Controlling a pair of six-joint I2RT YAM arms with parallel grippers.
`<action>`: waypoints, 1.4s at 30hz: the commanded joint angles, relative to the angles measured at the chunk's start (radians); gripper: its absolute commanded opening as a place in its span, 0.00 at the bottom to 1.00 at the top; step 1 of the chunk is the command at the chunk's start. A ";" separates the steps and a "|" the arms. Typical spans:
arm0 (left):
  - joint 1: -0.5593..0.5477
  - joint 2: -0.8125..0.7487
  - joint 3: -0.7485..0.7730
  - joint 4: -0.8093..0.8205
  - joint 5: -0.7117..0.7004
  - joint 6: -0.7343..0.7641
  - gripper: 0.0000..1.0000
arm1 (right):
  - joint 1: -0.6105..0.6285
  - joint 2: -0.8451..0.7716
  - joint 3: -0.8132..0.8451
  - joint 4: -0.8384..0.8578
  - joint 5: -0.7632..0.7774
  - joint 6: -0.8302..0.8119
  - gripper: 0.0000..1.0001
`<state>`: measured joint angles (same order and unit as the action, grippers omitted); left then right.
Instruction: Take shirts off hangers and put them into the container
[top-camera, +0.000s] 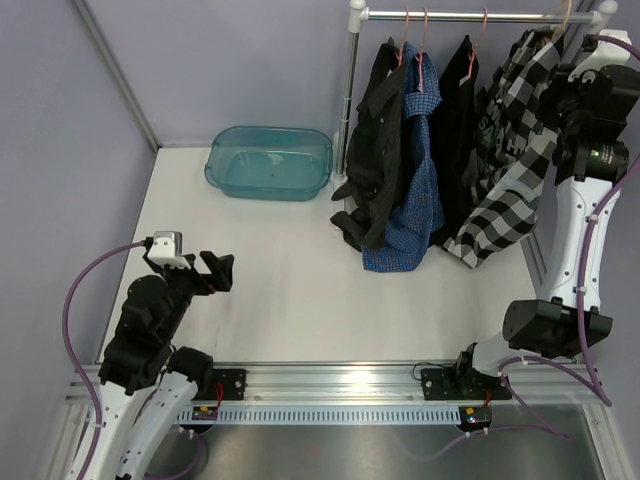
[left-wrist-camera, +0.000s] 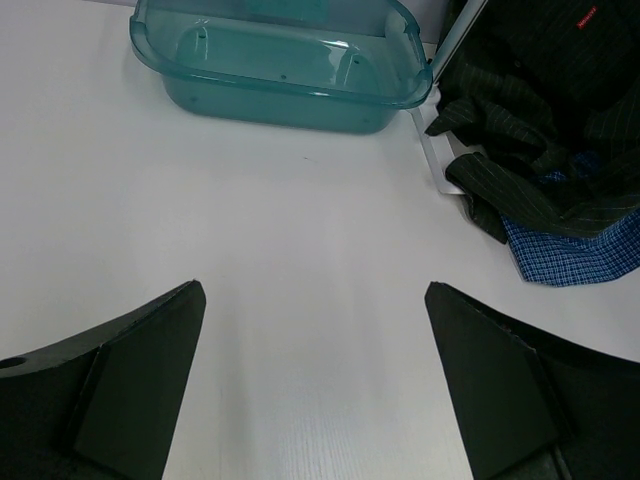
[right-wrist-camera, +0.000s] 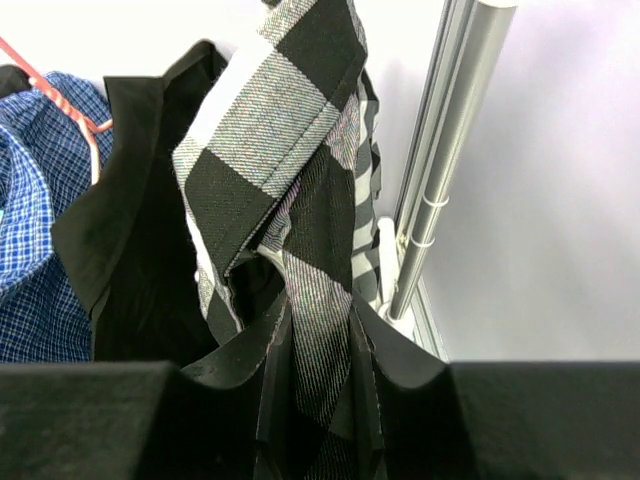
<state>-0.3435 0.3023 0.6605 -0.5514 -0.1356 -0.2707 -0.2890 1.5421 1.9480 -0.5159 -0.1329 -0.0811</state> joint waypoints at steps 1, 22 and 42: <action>-0.005 -0.009 -0.001 0.033 -0.019 -0.007 0.99 | 0.001 -0.137 -0.072 0.165 0.033 0.017 0.00; -0.005 -0.009 0.001 0.031 -0.032 -0.007 0.99 | 0.001 -0.537 -0.423 0.117 0.067 0.294 0.00; -0.005 0.009 -0.001 0.036 -0.065 -0.001 0.99 | 0.001 -0.702 0.000 0.025 -0.548 0.512 0.00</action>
<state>-0.3439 0.3027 0.6605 -0.5518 -0.1699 -0.2703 -0.2893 0.7895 1.8870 -0.6544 -0.4141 0.3103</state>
